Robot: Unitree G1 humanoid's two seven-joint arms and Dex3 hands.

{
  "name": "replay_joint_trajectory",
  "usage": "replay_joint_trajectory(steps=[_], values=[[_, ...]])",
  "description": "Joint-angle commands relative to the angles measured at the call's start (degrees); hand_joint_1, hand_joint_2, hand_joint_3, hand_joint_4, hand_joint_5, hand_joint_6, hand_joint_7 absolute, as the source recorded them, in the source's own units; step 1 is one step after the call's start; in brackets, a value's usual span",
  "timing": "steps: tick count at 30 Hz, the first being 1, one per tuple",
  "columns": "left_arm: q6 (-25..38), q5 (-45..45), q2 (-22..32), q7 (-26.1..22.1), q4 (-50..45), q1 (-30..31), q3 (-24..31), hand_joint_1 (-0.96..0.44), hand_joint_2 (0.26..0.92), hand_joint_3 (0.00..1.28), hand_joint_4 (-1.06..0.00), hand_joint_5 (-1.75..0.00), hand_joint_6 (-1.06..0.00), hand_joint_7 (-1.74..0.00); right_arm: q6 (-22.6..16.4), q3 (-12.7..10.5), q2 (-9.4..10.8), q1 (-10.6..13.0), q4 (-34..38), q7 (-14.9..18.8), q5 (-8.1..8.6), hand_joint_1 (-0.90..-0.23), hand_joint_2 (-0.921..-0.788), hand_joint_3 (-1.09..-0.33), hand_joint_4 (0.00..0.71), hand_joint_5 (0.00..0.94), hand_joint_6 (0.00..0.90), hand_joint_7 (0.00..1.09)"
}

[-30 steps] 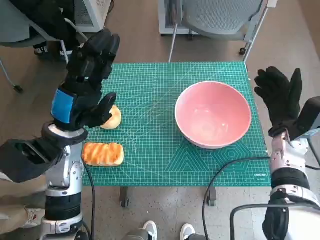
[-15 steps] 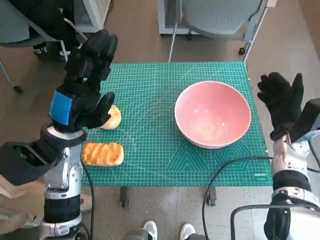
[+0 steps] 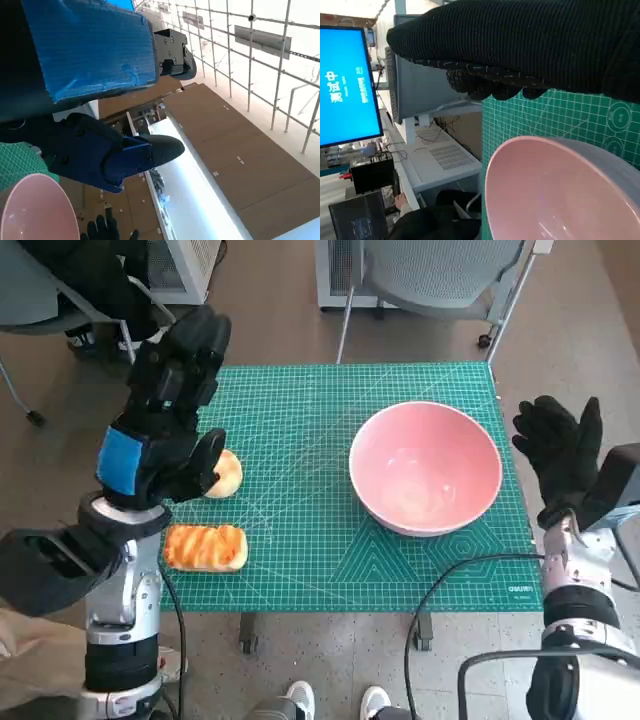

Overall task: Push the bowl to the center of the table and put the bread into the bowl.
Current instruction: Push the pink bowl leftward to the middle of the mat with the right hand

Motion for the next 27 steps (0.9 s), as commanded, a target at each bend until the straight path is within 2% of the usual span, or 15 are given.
replay_joint_trajectory(steps=[1, 8, 27], values=[[0.4, 0.6, 0.5, 0.5, -1.4, 0.9, 0.2, -0.56, 0.89, 0.65, -0.05, -0.07, 0.0, -0.49, 1.4, -0.2, 1.1, 1.6, 0.9, -0.1, -0.25, -0.61, -0.921, -0.85, 0.351, 0.001, 0.42, 0.03], [0.6, 0.5, 0.8, 0.7, -1.7, 1.4, 0.3, -0.55, 0.875, 0.68, -0.01, -0.15, 0.0, -0.49, 1.1, 0.0, 2.3, 1.4, 0.7, -0.1, -0.47, -0.593, -0.921, -0.853, 0.355, 0.002, 0.421, 0.03], [1.3, -0.1, 1.1, 0.8, -2.4, 2.2, 1.1, -0.54, 0.875, 0.67, 0.0, -0.17, 0.0, -0.49, 0.6, 0.2, 4.8, 1.5, 0.7, 0.2, -1.28, -0.597, -0.921, -0.845, 0.361, 0.003, 0.428, 0.03]])
